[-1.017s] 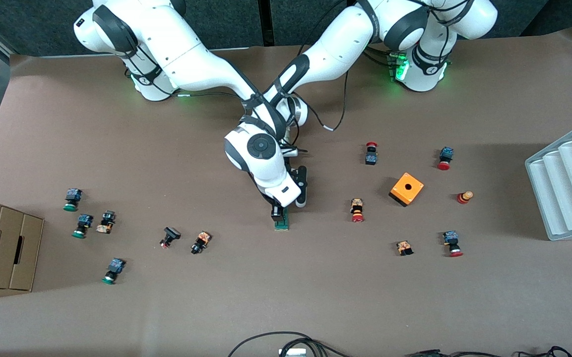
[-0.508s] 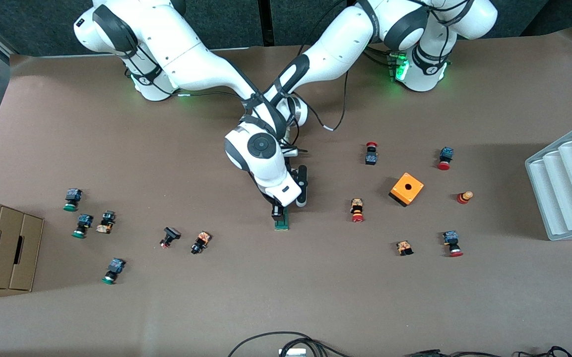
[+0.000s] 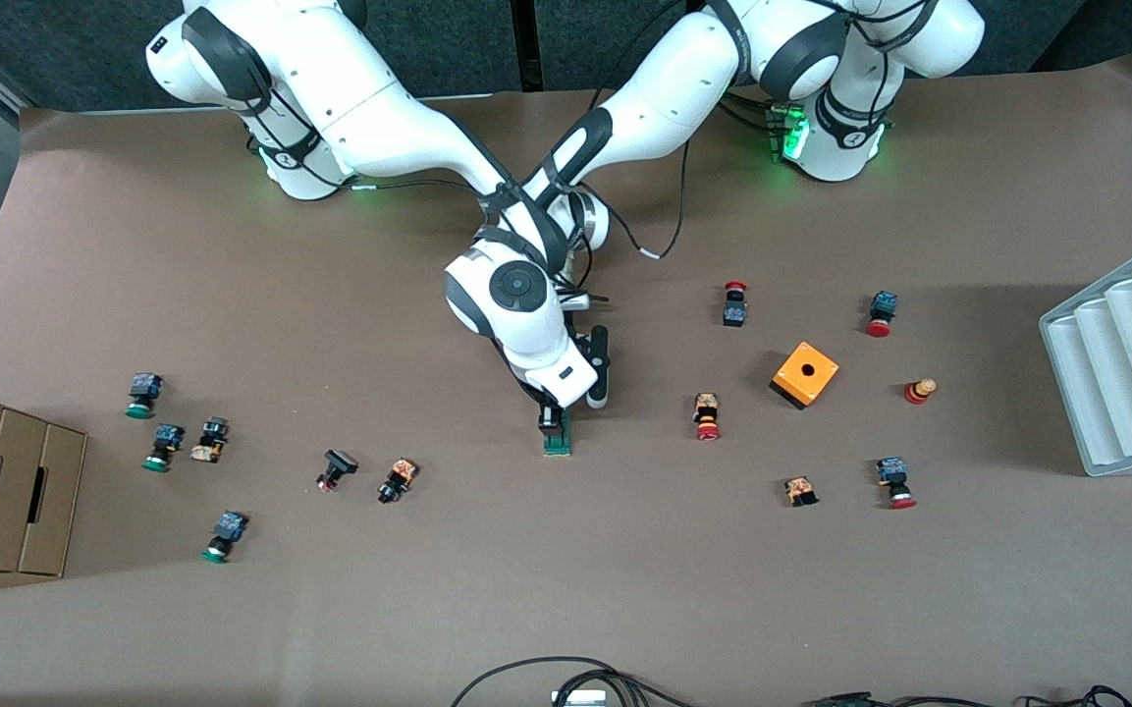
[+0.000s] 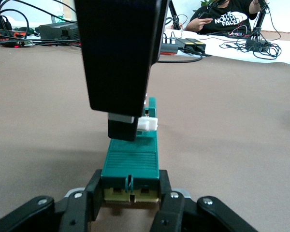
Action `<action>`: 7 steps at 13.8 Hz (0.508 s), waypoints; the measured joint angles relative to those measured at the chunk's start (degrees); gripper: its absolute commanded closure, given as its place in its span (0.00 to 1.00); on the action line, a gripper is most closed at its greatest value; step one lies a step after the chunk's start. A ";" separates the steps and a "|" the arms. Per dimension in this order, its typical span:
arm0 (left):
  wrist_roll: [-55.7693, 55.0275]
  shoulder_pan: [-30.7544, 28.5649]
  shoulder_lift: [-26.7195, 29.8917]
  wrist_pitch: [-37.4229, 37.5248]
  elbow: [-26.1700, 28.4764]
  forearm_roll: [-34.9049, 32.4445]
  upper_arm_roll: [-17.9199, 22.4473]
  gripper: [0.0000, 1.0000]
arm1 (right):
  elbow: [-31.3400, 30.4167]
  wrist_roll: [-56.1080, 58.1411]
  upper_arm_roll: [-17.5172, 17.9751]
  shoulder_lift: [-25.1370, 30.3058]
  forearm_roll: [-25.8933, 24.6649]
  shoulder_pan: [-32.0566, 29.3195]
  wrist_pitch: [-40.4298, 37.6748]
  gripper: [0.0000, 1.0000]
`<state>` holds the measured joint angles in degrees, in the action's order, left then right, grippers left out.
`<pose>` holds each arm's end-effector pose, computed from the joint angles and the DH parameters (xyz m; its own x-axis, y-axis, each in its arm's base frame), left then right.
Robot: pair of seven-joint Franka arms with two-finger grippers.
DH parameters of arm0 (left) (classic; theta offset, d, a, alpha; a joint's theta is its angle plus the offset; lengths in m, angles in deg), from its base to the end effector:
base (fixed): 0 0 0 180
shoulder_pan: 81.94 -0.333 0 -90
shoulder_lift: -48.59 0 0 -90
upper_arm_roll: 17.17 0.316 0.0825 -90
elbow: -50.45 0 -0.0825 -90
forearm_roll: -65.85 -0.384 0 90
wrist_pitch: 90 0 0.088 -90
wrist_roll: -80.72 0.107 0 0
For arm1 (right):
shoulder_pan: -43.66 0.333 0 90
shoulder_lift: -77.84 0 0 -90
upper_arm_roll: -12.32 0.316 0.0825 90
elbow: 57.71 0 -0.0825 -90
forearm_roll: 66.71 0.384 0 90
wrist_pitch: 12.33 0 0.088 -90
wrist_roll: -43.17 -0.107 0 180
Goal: Close load switch with both arms
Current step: 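Push the white handle down toward the switch clips with the right gripper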
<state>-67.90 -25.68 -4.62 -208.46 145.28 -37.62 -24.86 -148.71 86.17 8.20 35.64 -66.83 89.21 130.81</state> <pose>0.3386 -0.5613 0.0705 0.3806 0.0877 0.9206 0.0567 -0.9958 0.0714 0.5309 0.4790 0.2198 0.0652 0.9935 0.0930 0.9848 -0.0791 0.1548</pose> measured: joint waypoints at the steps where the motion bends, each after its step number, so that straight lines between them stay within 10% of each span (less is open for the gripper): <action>1: 0.00 0.00 0.00 0.00 0.00 0.00 0.00 0.71 | 0.00 0.15 -0.01 0.03 0.00 0.00 0.00 0.36; 7: -0.01 0.00 0.00 0.00 0.00 0.00 0.00 0.71 | 0.00 0.50 -0.03 0.15 0.00 0.00 -0.03 0.36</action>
<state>-67.90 -25.68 -4.62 -208.46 145.27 -37.62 -24.86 -148.71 86.67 8.17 35.79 -66.83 89.22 130.78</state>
